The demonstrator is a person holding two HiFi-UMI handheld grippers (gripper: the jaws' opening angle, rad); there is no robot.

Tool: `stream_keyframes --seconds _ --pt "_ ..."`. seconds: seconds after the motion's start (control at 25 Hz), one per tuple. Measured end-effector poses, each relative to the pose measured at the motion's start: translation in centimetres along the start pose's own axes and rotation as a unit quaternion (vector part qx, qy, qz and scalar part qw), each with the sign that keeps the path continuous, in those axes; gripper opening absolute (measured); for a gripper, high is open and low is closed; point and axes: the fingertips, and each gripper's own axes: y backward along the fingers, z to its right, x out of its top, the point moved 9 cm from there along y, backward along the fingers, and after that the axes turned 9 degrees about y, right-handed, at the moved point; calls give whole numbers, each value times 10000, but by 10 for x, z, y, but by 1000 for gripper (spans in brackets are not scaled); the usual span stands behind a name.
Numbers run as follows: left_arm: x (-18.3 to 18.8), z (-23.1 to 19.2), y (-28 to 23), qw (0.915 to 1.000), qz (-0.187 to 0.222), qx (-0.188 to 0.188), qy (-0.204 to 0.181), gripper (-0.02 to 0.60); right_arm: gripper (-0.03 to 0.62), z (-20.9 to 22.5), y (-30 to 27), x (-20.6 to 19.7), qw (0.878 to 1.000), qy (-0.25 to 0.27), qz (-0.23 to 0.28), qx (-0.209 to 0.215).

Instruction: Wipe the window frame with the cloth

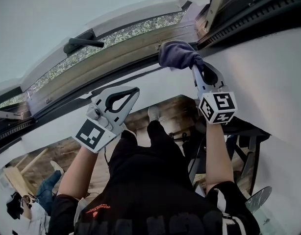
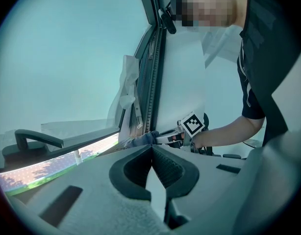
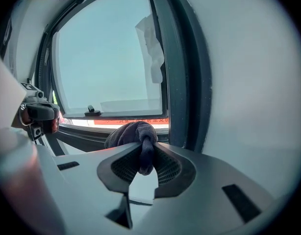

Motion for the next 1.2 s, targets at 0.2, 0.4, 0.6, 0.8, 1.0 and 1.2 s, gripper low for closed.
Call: stream_keyframes --seconds 0.2,0.4,0.6,0.8,1.0,1.2 --pt "2 1 -1 10000 17 -39 -28 18 66 8 6 1 9998 -4 -75 -188" --pt "7 2 1 10000 61 -50 -57 18 66 12 14 3 9991 -23 -94 -414" --pt "7 1 9 9999 139 -41 -60 18 64 12 24 4 9977 -46 -99 -667" --pt "9 3 22 9997 220 -26 -100 18 65 10 40 14 9961 8 -8 -877" --pt "12 5 40 9993 357 9 -124 18 64 -1 56 31 9947 115 253 -995" --pt "11 3 68 9985 493 167 -139 18 66 -24 63 51 9944 297 509 -879"
